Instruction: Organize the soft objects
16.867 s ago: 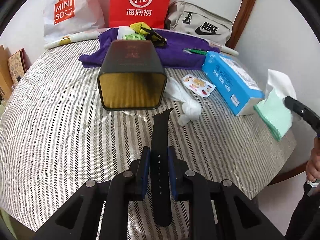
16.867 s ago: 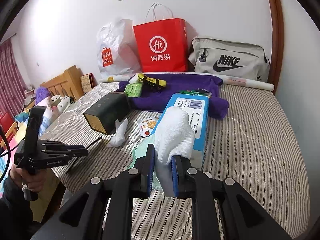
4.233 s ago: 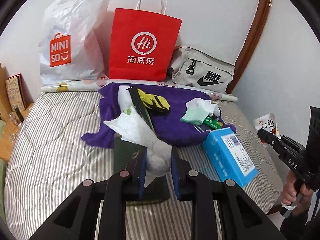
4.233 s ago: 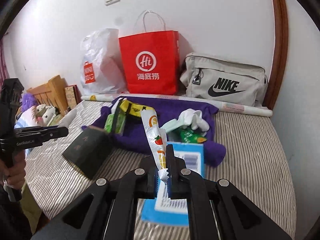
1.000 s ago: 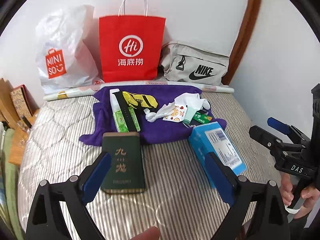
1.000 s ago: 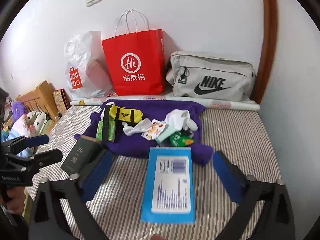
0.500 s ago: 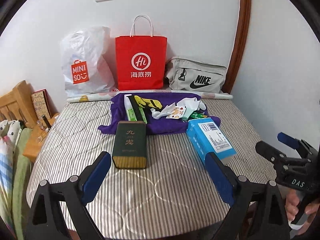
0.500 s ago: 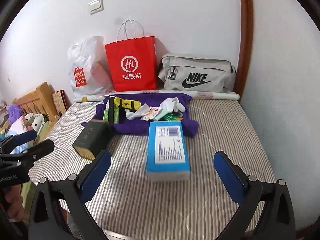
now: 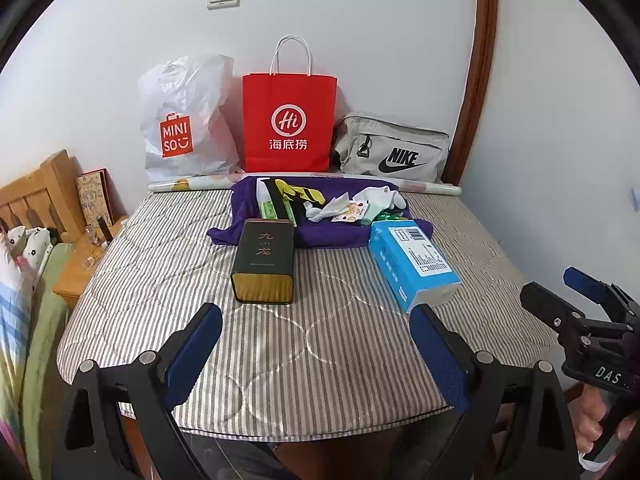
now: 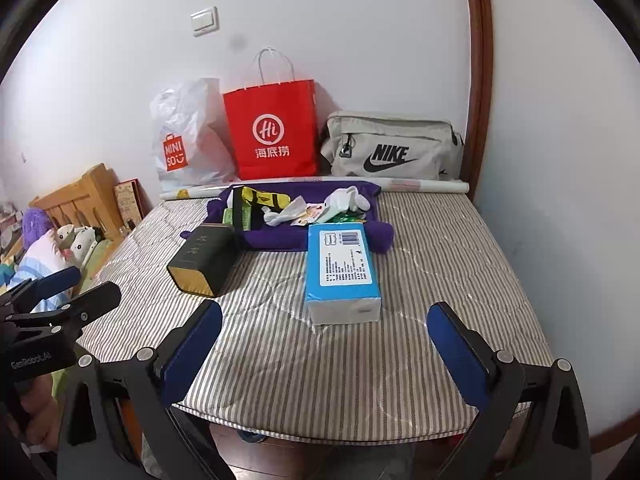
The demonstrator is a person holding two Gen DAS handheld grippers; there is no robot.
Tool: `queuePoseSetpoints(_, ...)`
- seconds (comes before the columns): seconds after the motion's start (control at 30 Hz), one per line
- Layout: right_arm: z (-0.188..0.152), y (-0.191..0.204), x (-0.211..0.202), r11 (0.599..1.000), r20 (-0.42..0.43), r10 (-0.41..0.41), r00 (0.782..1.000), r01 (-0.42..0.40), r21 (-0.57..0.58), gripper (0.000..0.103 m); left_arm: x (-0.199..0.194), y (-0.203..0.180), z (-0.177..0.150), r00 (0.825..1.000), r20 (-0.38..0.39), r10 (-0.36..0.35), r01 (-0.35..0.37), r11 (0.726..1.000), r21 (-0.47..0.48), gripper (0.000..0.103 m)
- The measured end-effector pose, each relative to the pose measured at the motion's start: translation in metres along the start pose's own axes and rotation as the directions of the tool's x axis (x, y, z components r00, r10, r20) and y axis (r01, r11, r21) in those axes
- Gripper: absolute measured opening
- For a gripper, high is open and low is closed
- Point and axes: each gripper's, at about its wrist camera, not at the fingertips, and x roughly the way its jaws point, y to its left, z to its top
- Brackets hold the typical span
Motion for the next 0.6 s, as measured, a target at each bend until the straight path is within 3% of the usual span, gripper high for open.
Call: queuePoseSetpoints(0.6, -0.006, 0.008, -0.019, 1.0, 0.017, 0.016, 1.0, -0.016, -0.004, 0.101, -0.019, 0.0, -0.003, 1.0, 0.023, 0.01, -0.01, 1.0, -0.01, 0.095)
